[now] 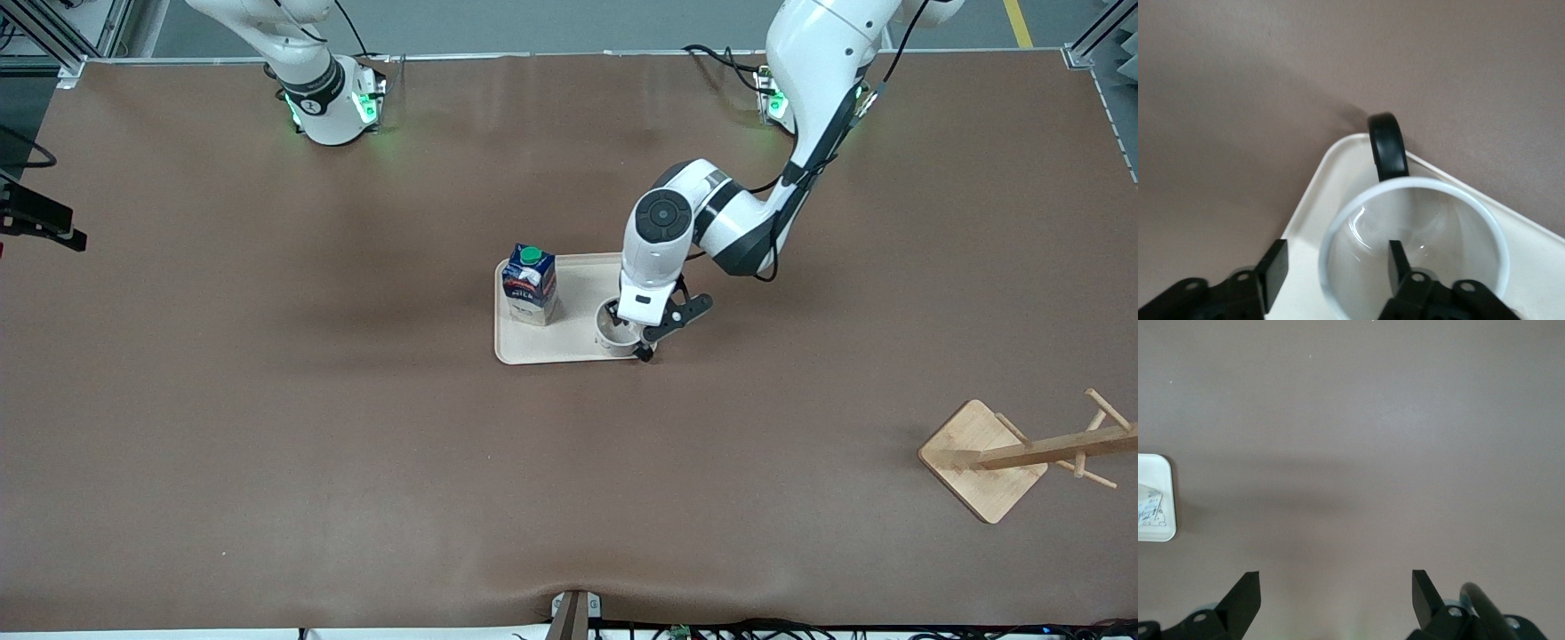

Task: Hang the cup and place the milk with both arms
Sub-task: 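Grasp the mug rim with the left gripper and lift it, then carry the mug toward the wooden stand while the right gripper reaches out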

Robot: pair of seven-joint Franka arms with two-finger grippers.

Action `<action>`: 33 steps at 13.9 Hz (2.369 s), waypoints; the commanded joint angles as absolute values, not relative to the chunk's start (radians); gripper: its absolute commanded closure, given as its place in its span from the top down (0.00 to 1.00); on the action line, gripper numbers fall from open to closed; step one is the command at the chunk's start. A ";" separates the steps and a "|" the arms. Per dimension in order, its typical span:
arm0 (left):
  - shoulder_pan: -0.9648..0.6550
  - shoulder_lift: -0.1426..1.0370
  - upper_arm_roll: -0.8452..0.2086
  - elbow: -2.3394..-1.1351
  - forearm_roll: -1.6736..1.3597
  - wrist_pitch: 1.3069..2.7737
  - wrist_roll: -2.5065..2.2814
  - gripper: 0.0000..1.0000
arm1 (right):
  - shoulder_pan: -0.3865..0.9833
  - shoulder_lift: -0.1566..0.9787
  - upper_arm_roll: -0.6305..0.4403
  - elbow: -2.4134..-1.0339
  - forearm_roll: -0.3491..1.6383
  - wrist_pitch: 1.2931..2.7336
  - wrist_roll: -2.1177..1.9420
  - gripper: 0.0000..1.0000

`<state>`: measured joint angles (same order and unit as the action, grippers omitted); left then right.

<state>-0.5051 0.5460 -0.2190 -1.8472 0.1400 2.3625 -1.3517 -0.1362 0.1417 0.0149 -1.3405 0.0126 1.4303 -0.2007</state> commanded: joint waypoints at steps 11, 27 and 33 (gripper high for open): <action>-0.473 0.395 -0.207 -1.772 0.193 2.208 -1.333 0.00 | -0.173 0.265 0.020 -1.355 0.038 1.407 -0.196 1.00; -0.005 0.109 -0.212 -1.749 0.176 1.876 -0.392 0.00 | -0.105 0.256 0.023 -1.439 0.247 1.279 0.370 1.00; 0.150 0.113 -0.209 -1.700 0.178 1.845 0.036 0.00 | 0.030 0.227 0.023 -1.491 0.247 1.324 0.515 1.00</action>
<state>0.1238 0.1178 -0.2008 -1.7175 0.1752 1.8687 -0.0525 -0.0394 0.2690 0.0258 -1.4398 0.2350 1.2863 0.4227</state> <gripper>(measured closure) 0.947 0.000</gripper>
